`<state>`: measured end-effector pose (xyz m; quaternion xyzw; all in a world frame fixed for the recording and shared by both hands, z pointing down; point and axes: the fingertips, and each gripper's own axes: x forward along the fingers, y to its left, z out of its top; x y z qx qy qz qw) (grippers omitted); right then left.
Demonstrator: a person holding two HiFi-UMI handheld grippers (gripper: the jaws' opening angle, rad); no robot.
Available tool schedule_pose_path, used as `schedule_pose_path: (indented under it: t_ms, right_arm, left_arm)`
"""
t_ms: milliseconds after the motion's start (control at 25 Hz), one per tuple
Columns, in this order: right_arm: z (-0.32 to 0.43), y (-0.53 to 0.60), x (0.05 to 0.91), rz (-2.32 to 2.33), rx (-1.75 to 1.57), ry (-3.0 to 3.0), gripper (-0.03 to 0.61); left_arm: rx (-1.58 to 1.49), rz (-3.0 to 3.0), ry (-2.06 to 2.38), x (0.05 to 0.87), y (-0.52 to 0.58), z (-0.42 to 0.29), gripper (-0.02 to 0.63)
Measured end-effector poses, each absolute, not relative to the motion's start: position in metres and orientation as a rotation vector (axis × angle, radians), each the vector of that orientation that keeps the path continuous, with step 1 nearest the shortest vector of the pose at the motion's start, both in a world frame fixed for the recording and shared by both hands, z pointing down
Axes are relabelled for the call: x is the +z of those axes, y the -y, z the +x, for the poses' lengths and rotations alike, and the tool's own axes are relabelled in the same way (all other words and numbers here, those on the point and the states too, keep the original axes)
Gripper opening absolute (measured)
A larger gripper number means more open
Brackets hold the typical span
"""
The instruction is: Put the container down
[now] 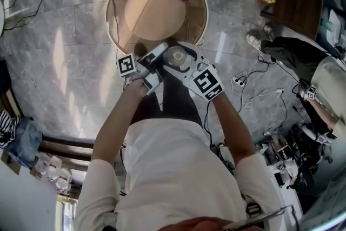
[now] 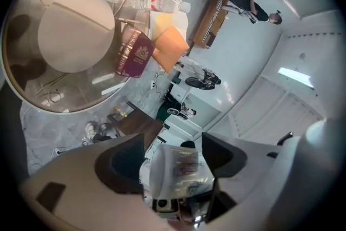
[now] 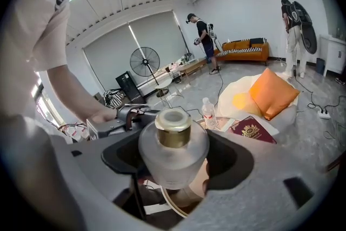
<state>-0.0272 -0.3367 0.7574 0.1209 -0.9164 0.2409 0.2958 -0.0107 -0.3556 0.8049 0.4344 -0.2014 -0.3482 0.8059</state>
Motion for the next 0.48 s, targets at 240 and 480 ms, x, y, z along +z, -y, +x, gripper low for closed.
schedule_pose_path:
  t_ms: [240, 480]
  right_arm:
    - [-0.011, 0.348, 0.816, 0.300, 0.706, 2.408, 0.334]
    - [-0.002, 0.358, 0.867, 0.324, 0.724, 2.390, 0.334]
  left_arm:
    - [-0.725, 0.899, 0.491, 0.862, 0.348, -0.006, 0.311]
    - [-0.704, 0.903, 0.511, 0.905, 0.349, -0.003, 0.311]
